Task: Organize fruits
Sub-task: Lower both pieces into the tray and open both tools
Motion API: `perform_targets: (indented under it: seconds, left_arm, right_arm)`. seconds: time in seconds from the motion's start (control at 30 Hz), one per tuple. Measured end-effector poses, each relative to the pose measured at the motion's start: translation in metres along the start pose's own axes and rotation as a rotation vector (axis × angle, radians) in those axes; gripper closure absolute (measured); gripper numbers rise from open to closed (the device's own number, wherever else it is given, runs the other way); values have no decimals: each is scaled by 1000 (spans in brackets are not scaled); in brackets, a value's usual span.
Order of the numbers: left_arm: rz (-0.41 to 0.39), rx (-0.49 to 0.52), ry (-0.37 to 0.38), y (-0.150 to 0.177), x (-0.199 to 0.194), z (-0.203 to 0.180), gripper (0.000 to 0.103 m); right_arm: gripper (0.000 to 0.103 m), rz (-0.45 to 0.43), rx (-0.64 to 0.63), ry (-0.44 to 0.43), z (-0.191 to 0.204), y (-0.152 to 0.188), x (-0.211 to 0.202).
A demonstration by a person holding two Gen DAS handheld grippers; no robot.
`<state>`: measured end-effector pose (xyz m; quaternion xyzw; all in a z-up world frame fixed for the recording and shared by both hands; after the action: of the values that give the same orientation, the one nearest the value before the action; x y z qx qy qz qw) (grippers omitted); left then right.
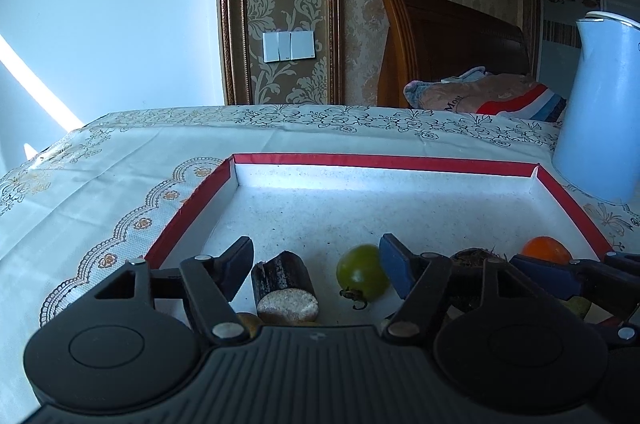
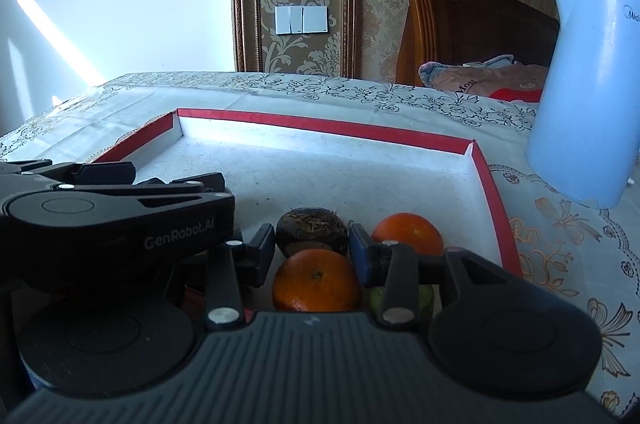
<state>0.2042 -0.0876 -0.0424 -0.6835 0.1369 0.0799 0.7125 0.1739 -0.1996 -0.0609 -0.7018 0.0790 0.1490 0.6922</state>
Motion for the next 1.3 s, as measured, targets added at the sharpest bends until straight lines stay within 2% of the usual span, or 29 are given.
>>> perform_targets:
  seconds: [0.13,0.27,0.53,0.67,0.9,1.0,1.3]
  left_arm:
    - [5,-6,3,0,0,0,34]
    - [19,-10,-5,3,0,1,20]
    - [23,-24,-5,5,-7,4,18]
    - [1,-20,-1,2,-17,5,17]
    - [-27,-17,9,-1,-38,9,16]
    - [-19,-18,2,0,-46,13,12]
    - [-17,-17,-45,3,-67,26,11]
  right_arm:
    - [63,-2,2,1,-1,0,-1]
    - [57,1,0,0,0,1,-2]
    - [53,-4,10,-2,-1,2,-7]
    - [48,-23,16,4,-2,1,-15]
    - [47,-60,22,-14,2,-1,-36]
    - [43,-54,50,-25,4,1,-46]
    - [31,-70,89,-12,3,7,-71]
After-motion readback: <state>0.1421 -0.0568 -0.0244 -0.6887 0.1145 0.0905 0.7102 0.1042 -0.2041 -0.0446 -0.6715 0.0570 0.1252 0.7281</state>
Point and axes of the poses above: each gripper's, at about its wrist camera, not at the fingertips, and x roughly the way its jaws point, z to its left, y to its underside, the point moved 10 cm from there along x, roughly the way its jaws point, and after that the axes turned 10 degrees about -z, right-handed, at the moved point
